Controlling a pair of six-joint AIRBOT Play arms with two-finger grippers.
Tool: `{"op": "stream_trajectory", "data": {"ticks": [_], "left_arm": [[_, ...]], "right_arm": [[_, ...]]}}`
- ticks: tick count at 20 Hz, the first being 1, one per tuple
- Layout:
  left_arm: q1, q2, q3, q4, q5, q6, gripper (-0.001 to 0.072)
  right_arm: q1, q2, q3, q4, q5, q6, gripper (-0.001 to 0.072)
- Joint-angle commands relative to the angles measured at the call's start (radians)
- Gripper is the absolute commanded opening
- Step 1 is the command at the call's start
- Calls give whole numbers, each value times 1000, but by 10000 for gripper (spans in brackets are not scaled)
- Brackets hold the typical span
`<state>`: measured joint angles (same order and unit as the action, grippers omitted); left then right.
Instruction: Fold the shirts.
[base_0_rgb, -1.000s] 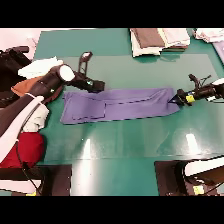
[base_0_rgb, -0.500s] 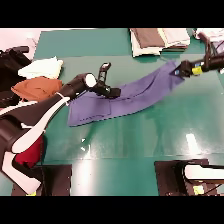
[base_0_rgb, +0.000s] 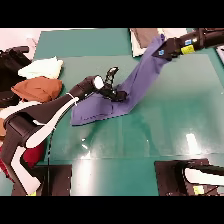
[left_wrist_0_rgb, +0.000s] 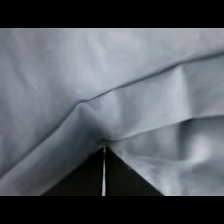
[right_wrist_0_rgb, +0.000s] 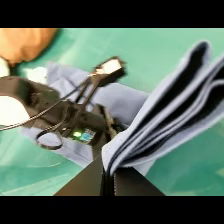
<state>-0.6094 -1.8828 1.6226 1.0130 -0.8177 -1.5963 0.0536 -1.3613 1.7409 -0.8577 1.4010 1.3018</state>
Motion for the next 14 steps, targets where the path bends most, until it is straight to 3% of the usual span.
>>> {"op": "stream_trajectory", "data": {"ticks": [1,6,9,10,11,12,14], "left_arm": [[56,21,75,62,-109,0,24],[280,263,132,258,-222,0,24],[420,436,133,304,-232,22,24],[455,481,133,315,-238,27,24],[484,522,133,338,-249,27,24],[504,554,133,359,-262,27,24],[510,592,133,413,-282,38,24]], "right_arm": [[84,-2,23,3,-15,19,15],[299,-69,23,10,-93,18,15],[492,-201,24,145,-245,-39,19],[553,-250,24,186,-330,-65,91],[599,-289,24,195,-398,-73,263],[628,-317,24,194,-428,-72,316],[634,-328,23,179,-409,-72,315]]}}
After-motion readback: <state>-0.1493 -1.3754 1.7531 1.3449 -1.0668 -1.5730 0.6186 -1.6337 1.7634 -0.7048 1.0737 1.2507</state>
